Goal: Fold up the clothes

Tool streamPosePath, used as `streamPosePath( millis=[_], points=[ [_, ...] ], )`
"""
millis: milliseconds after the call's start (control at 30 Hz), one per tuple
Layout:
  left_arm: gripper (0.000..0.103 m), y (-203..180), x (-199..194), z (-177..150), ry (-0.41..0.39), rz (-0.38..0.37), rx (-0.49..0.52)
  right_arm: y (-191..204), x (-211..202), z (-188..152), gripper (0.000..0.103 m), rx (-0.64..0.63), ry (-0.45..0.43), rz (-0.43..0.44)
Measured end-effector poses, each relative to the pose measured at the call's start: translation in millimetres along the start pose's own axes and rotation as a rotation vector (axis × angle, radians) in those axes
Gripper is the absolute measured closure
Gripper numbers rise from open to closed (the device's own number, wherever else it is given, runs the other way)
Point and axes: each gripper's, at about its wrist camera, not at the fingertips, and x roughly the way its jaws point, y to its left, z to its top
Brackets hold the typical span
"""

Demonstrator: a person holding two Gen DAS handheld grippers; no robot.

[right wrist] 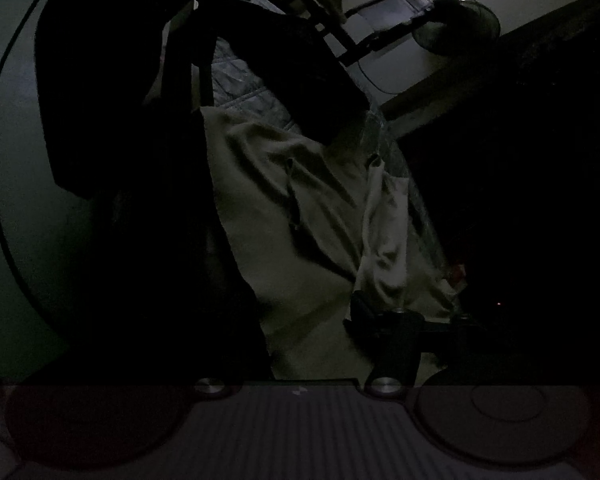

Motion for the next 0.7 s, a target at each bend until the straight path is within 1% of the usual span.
streamPosePath(
  millis=[33,67,100,133,167,200,233,333,367,400,600,700],
  points=[
    [0.016,-1,-1,0,-0.006,0.001,0.008,0,0,0,0.047,0.001,-0.002,0.008],
    [0.016,-3,-1,0,-0.011,0.001,0.016,-1,-1,0,0.050,0.002,-0.006,0.014],
    [0.016,-4,-2,0,-0.015,0.001,0.022,-1,-1,0,0.058,0.006,-0.010,0.021],
    [0.016,-5,-2,0,-0.018,0.001,0.028,-2,-2,1,0.063,0.013,-0.015,0.030],
    [0.016,-6,-2,0,-0.020,0.002,0.034,-3,-1,1,0.073,0.023,-0.016,0.040],
    [0.016,-7,-2,0,-0.022,0.003,0.040,-4,0,1,0.077,0.038,-0.013,0.050],
    [0.016,-8,-3,0,-0.023,0.004,0.046,-6,0,1,0.078,0.056,-0.006,0.059],
    [0.016,-10,-2,-1,-0.029,0.008,0.061,-14,1,2,0.085,0.131,-0.003,0.080],
    [0.016,-11,-2,-1,-0.034,0.013,0.068,-17,0,2,0.094,0.154,-0.008,0.084],
    [0.016,-13,-2,0,-0.043,0.023,0.077,-19,-1,2,0.100,0.173,-0.015,0.087],
    [0.017,-31,-6,6,-0.165,0.110,0.179,-30,-11,4,0.102,0.263,-0.079,0.113],
    [0.017,-36,-9,12,-0.222,0.110,0.202,-36,-14,5,0.103,0.304,-0.103,0.125]
  ],
)
